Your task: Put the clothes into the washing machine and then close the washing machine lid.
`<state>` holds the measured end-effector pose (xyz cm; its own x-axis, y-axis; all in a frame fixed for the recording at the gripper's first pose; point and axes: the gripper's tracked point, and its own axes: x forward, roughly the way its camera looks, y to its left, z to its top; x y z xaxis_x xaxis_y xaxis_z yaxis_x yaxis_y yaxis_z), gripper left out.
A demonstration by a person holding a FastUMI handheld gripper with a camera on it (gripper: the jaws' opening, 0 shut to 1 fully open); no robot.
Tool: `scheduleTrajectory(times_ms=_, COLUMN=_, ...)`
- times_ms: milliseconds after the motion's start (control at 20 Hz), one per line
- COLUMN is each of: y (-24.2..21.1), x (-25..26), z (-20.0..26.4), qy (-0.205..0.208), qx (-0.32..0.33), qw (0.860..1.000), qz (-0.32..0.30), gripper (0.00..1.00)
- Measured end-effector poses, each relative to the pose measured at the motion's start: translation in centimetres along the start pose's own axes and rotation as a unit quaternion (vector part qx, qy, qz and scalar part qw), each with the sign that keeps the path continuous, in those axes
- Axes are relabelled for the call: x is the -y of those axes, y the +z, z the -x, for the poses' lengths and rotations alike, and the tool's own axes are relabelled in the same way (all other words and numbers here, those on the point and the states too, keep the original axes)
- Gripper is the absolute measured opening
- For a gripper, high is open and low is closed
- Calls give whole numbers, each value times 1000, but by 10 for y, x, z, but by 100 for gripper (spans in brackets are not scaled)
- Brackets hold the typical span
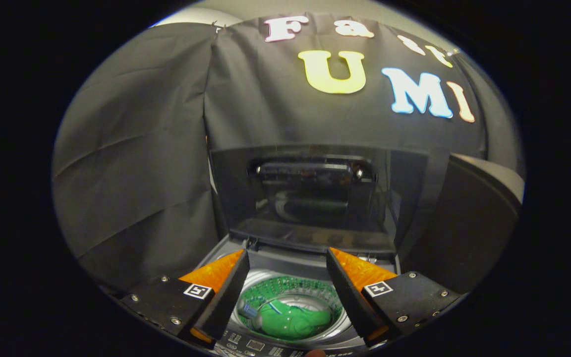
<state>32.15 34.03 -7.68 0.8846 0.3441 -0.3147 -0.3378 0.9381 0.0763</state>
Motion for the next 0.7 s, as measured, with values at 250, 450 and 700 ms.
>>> scheduleTrajectory(times_ms=250, y=54, x=8, z=-4, qy=-17, qx=58, qw=998, qz=1, gripper=96)
scheduleTrajectory(times_ms=450, y=89, x=14, z=-12, qy=-30, qx=81, qw=996, qz=-3, gripper=96)
scheduleTrajectory(times_ms=700, y=120, x=24, z=-31, qy=-48, qx=88, qw=995, qz=-19, gripper=96)
